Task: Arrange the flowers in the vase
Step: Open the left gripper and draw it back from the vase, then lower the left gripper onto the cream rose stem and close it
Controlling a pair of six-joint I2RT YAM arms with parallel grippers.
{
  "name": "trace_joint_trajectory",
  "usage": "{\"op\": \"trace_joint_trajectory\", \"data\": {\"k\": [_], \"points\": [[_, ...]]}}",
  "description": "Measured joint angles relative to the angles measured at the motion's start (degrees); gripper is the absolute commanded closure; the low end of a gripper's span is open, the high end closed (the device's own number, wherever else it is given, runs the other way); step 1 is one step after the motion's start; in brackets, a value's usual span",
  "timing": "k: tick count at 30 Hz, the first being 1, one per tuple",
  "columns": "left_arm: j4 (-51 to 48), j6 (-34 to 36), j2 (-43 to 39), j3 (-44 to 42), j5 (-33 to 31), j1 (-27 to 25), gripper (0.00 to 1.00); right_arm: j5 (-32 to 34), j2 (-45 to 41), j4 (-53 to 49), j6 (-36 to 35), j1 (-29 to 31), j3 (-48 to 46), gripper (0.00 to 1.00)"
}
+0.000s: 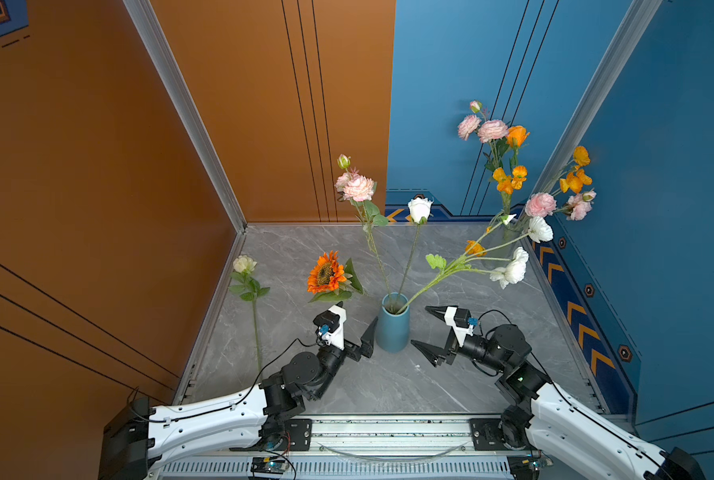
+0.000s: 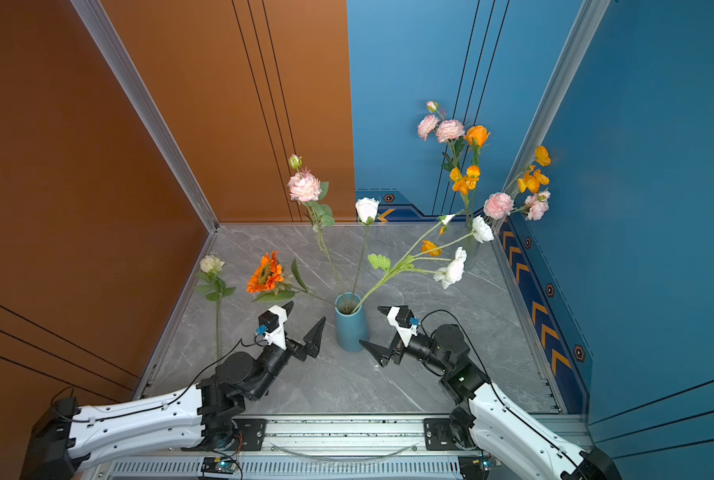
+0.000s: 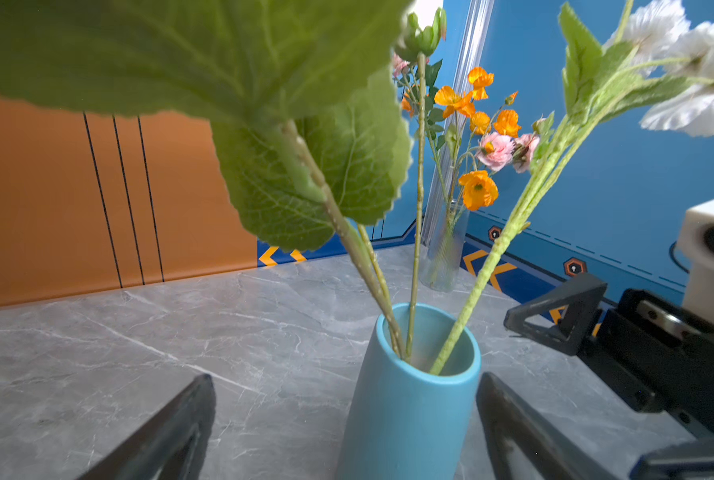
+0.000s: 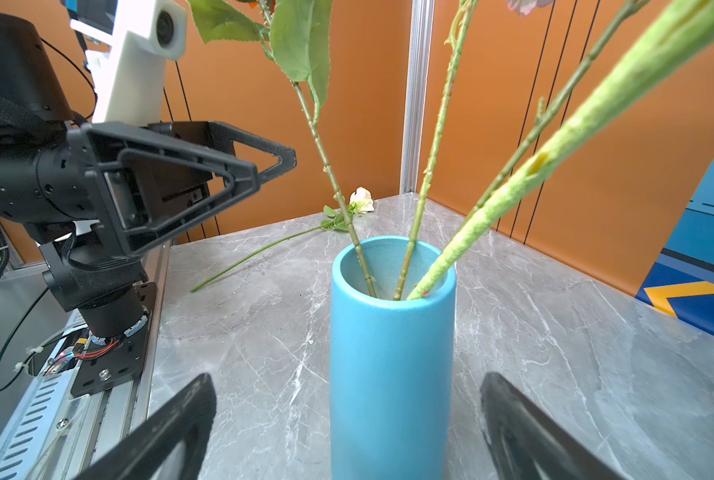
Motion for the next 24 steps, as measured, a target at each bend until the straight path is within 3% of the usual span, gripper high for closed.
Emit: {"op": "trace_joint_trajectory", "data": {"k": [7, 12, 16, 19, 24], "points": [[-21.53, -11.54, -9.70, -0.15, -4.31, 4.70, 0.02, 0.00, -0.15, -0.02, 0.00, 0.02, 0.00, 0.00], [-35.60, -20.96, -19.98, -1.01, -5.62, 13.57, 0.00, 0.00, -0.48, -0.02, 0.00, 0.02, 0.00, 0.00], [-44.15, -26.01, -23.32, -0.98, -6.45, 20.04, 0.01, 0.00, -0.52, -0.02, 0.00, 0.02, 0.00, 0.00], [-49.83, -27.58, -21.24, 0.22, -5.90, 27.43, 0.01, 0.00, -0.66, -0.02, 0.00, 0.02, 0.00, 0.00], [-57.27, -26.49, -4.07, 11.72, 6.29, 49.42, 0.01, -0.02, -0.59, -0.02, 0.00, 0.02, 0.00, 0.00]]}}
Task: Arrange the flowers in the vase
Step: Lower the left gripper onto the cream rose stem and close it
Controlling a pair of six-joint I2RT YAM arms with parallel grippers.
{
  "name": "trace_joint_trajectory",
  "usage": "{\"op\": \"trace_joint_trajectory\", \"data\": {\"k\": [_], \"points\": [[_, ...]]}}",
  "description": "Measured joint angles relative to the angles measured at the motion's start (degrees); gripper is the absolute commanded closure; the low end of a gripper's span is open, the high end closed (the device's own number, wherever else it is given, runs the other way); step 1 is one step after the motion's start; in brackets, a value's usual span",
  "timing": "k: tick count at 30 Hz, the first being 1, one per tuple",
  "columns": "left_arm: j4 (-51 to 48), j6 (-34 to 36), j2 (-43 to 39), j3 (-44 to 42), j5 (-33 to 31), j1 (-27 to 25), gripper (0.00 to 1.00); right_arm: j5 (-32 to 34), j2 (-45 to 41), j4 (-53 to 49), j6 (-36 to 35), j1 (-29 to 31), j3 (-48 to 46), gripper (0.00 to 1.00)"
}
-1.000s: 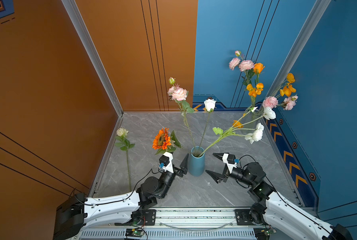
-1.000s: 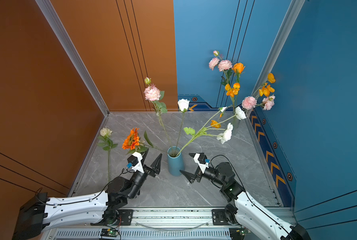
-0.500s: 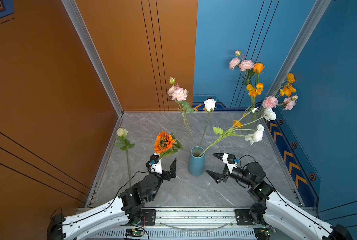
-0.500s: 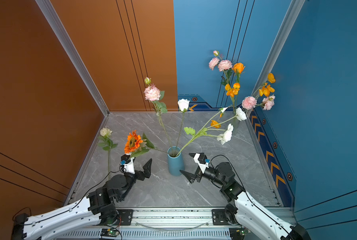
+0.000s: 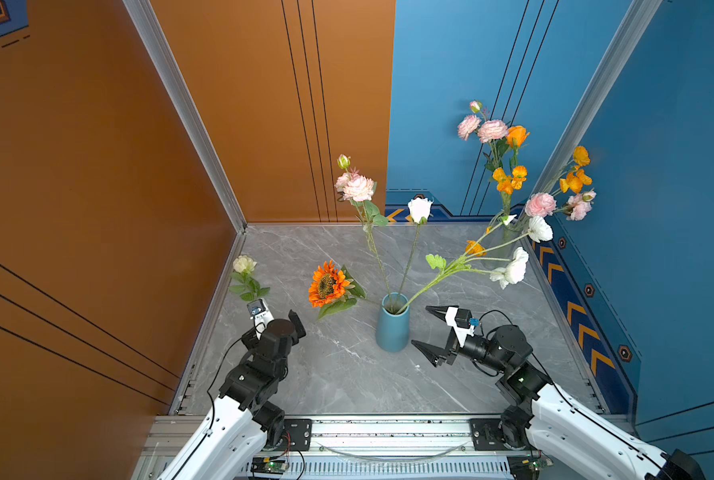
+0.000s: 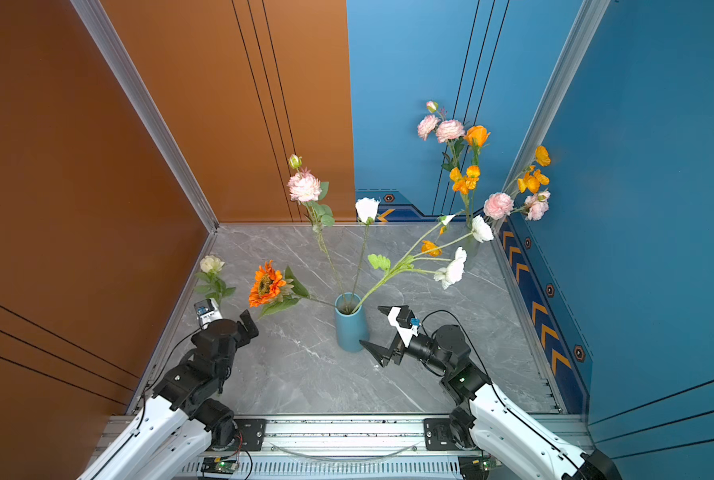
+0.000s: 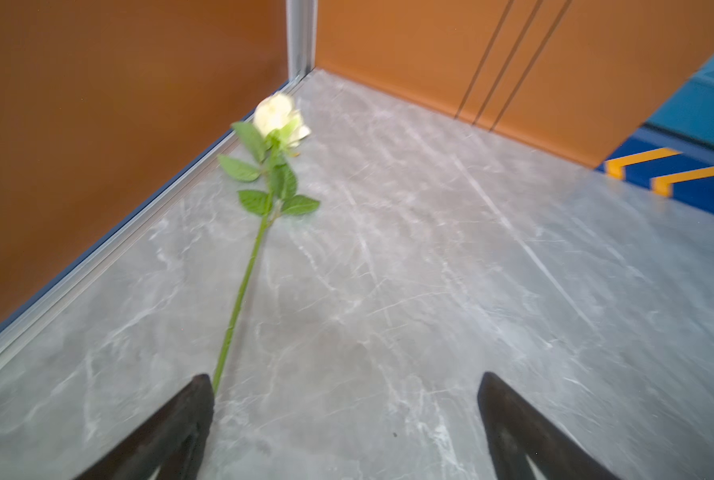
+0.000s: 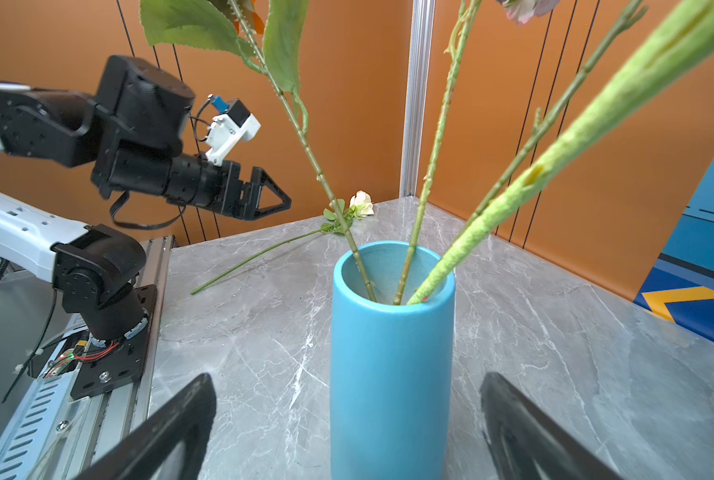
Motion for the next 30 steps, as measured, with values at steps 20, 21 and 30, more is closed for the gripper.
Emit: {"op": "trace_joint_trajectory", "data": {"k": [20, 21, 30], "points": [[-4.20, 10.32, 47.54, 22.03, 29.53, 34.95, 0.61, -0.28, 0.70, 1.16, 0.87, -0.02, 0.00, 0.00], [-4.11, 10.56, 49.11, 22.82, 29.68, 34.97, 0.64, -0.31, 0.70, 1.18, 1.01, -0.02, 0.00, 0.00], [-3.65, 11.74, 58.60, 27.06, 30.05, 34.97, 0.68, -0.50, 0.68, 1.53, 1.51, -0.68, 0.00, 0.00]]}}
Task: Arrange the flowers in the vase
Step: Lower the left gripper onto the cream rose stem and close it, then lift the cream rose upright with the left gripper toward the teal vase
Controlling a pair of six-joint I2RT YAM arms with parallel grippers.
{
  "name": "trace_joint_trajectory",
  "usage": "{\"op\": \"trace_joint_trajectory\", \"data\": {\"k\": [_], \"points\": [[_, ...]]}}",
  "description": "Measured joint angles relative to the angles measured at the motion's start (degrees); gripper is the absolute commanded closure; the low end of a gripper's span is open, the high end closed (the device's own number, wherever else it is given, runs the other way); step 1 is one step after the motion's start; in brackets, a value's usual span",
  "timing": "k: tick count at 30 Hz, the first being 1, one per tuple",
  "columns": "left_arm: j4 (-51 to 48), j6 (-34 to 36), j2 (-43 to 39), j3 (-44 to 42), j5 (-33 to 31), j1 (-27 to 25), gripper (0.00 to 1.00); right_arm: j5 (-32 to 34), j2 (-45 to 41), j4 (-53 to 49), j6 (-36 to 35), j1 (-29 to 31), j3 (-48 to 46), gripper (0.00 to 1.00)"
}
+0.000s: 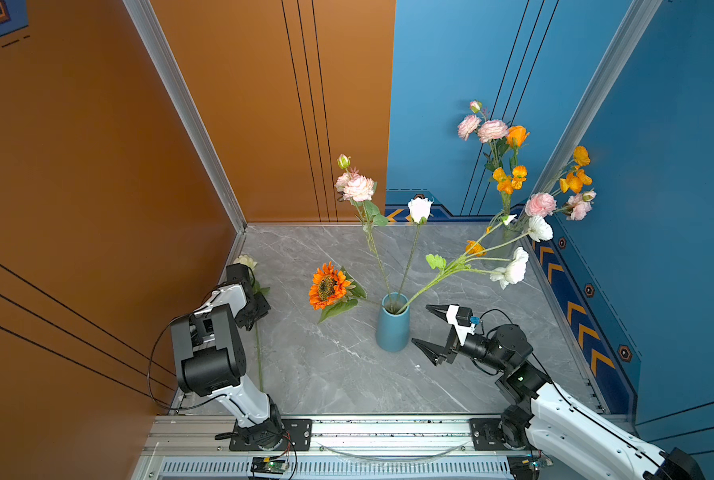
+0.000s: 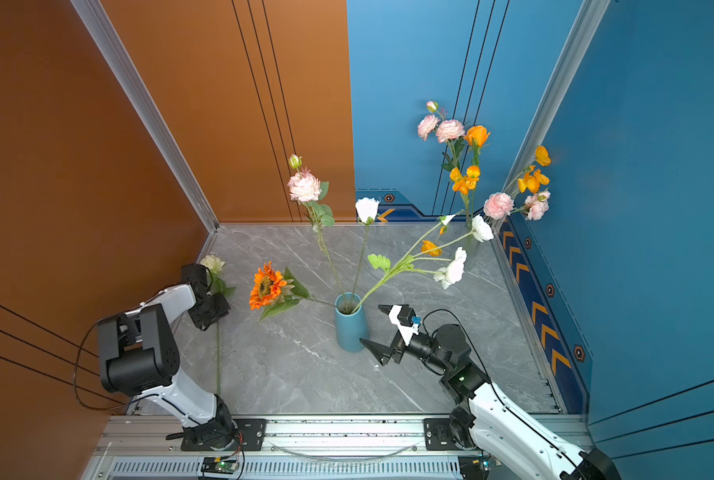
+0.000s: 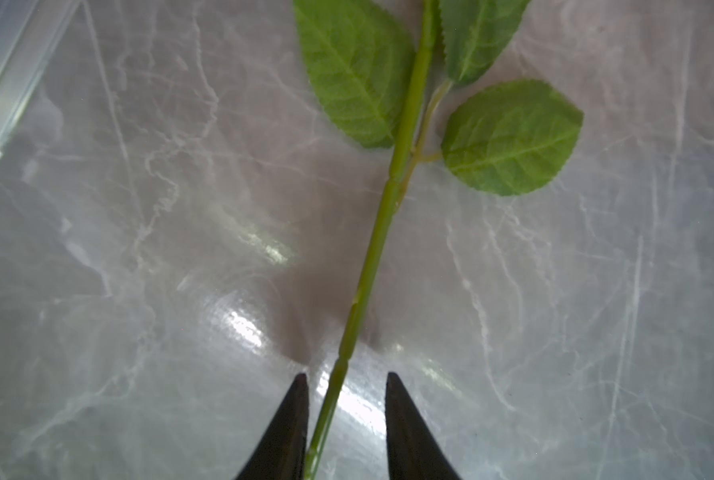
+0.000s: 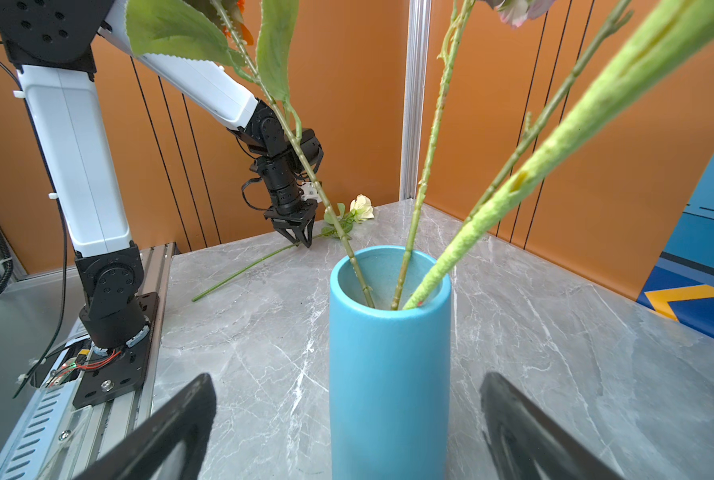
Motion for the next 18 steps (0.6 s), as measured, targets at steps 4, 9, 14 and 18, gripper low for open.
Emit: {"op": "trace_joint_trajectory", "data": {"k": [4, 9, 14, 18], "points": [[0.00, 0.02, 0.92, 0.13, -0.66, 0.00, 0.71, -0.39, 0.02, 0.00, 0.02, -0.09, 0.00, 0.00], [0.04, 0.74, 1.49, 0.48, -0.90, -0.02, 0.95, -0.81, 0.02, 0.00, 0.02, -0.09, 0.00, 0.00], [-0.33, 1.46, -0.35, 0.39, -1.29, -0.44, 1.00, -0.81, 0.00, 0.00, 0.02, -0.20, 0.00, 0.00], [-1.57, 1.88, -10.88, 0.00, -1.99, -1.25, 1.00, -0.81, -0.11, 0.00, 0.02, -0.35, 0.00, 0.00]]}}
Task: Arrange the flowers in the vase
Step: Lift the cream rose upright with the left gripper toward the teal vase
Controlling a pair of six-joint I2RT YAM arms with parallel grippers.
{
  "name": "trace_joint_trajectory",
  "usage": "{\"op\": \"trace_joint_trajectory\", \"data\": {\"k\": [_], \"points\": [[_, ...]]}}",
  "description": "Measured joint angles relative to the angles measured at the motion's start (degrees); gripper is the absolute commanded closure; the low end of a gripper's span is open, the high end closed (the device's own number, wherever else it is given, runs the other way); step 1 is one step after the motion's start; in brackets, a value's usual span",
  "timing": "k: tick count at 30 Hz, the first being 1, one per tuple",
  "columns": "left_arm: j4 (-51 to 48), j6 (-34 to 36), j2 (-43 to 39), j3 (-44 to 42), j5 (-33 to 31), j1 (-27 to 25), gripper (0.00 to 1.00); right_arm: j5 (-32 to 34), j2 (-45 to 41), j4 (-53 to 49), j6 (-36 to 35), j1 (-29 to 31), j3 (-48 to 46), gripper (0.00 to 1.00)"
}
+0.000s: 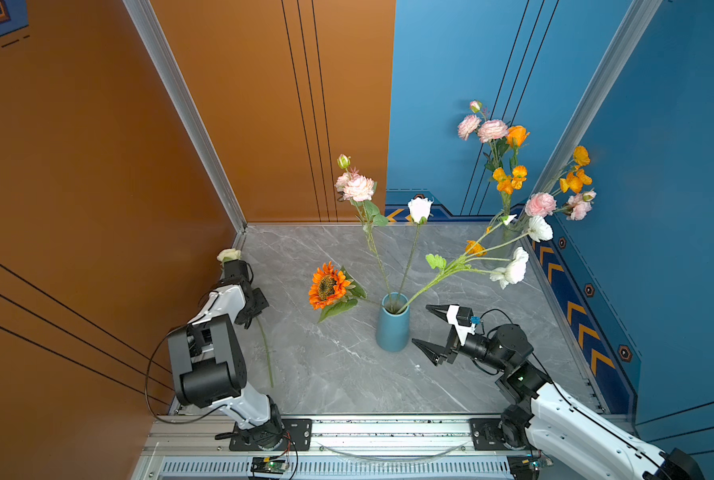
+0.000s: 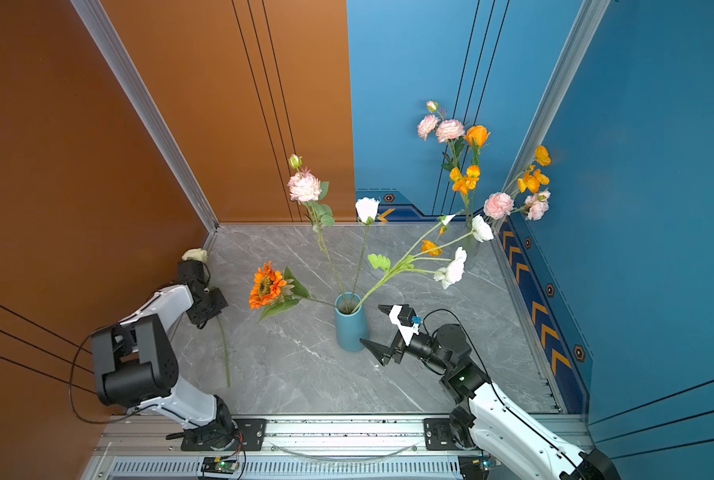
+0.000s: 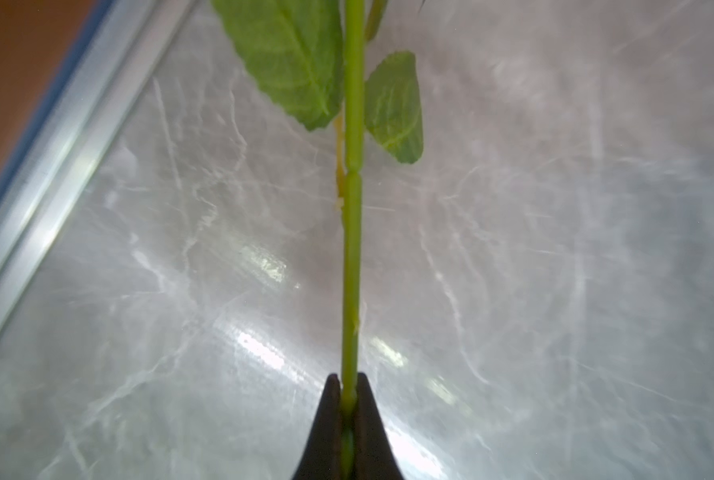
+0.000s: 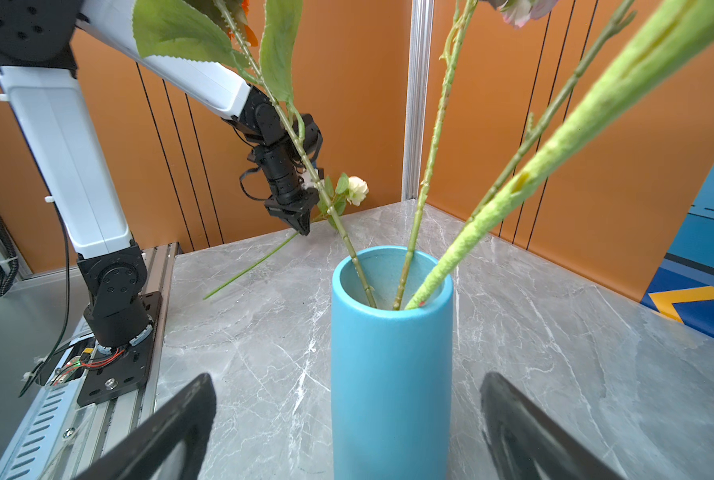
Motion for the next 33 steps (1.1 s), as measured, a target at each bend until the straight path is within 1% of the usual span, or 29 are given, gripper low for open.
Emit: {"op": "trace_joint_trajectory", "data": {"k": [3, 5, 8, 11, 15, 17, 20, 22, 24, 28, 33], "points": [[-0.39, 0.74, -11.87, 0.02, -1.64, -2.01, 1.00, 0.00, -0.39, -0.02, 0.07, -0.07, 0.00, 0.00], [-0.52, 1.55, -20.17, 0.09, -3.37, -4.87, 1.00, 0.02, -1.03, -0.02, 0.17, -0.07, 0.00, 0.00], [-0.50, 2.51, -30.42, 0.24, -5.27, -9.68, 1.00, 0.04, -2.14, -0.20, 0.17, -0.07, 0.00, 0.00], [-0.31, 3.04, -37.62, 0.50, -6.43, -13.20, 1.00, 0.07, -2.91, -0.46, 0.15, -0.07, 0.00, 0.00], [0.15, 3.06, -44.30, 2.21, -7.93, -17.68, 1.00, 0.26, -3.17, -1.49, 0.17, -0.07, 0.00, 0.00], [2.21, 3.23, -47.87, 3.19, -8.11, -19.85, 1.00, 0.24, -3.34, -2.21, 0.20, -0.07, 0.00, 0.00], [6.97, 3.63, -53.35, 2.93, -6.54, -21.62, 1.00, 0.39, -4.17, -3.15, 0.17, -0.04, -0.02, 0.00], [12.57, 3.63, -57.64, 2.03, -3.43, -22.08, 1.00, 0.61, -4.35, -3.15, 0.17, -0.04, -0.02, 0.00], [17.73, 3.39, -59.49, 1.64, 0.00, -22.08, 1.00, 0.61, -3.80, -3.13, 0.17, -0.04, -0.02, 0.00], [25.09, 0.96, -58.62, 1.53, 6.82, -22.08, 1.00, 0.46, -1.55, -3.26, 0.17, -0.04, -0.02, 0.00], [27.69, -3.96, -54.69, 3.93, 14.34, -22.08, 1.00, 0.35, -1.70, -3.23, 0.17, -0.04, -0.02, 0.00]]}}
